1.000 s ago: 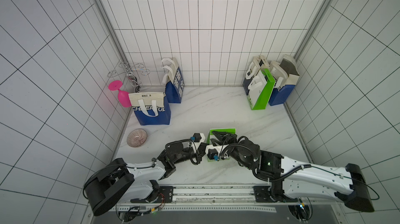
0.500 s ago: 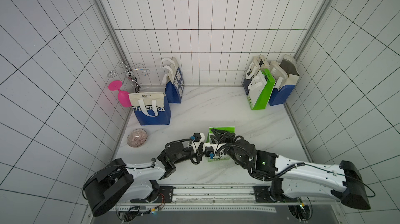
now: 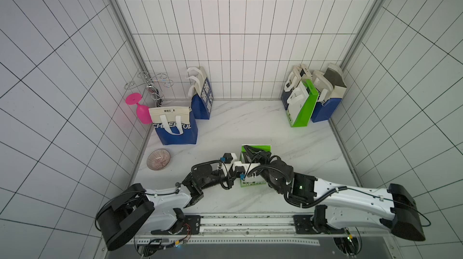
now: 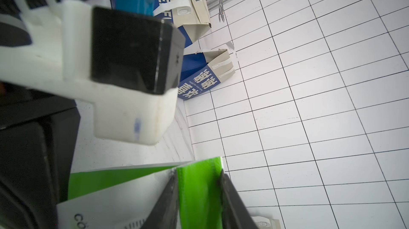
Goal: Open the takeout bag
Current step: Open the takeout bag at the center of the board.
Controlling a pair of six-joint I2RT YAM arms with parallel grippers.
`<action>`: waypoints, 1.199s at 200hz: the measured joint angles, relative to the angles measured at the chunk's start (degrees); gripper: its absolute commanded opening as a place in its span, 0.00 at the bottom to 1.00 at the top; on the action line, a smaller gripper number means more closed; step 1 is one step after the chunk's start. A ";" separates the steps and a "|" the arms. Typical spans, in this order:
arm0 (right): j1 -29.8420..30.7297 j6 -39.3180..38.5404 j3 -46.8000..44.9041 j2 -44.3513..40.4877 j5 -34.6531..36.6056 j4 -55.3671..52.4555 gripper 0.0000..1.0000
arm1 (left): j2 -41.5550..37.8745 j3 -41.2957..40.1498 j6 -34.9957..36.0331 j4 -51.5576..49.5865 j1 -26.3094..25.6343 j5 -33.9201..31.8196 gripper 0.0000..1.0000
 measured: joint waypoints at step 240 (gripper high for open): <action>-7.41 15.98 15.28 -0.74 -8.55 -27.61 0.00 | -1.46 1.01 0.04 -1.05 0.02 -1.44 0.00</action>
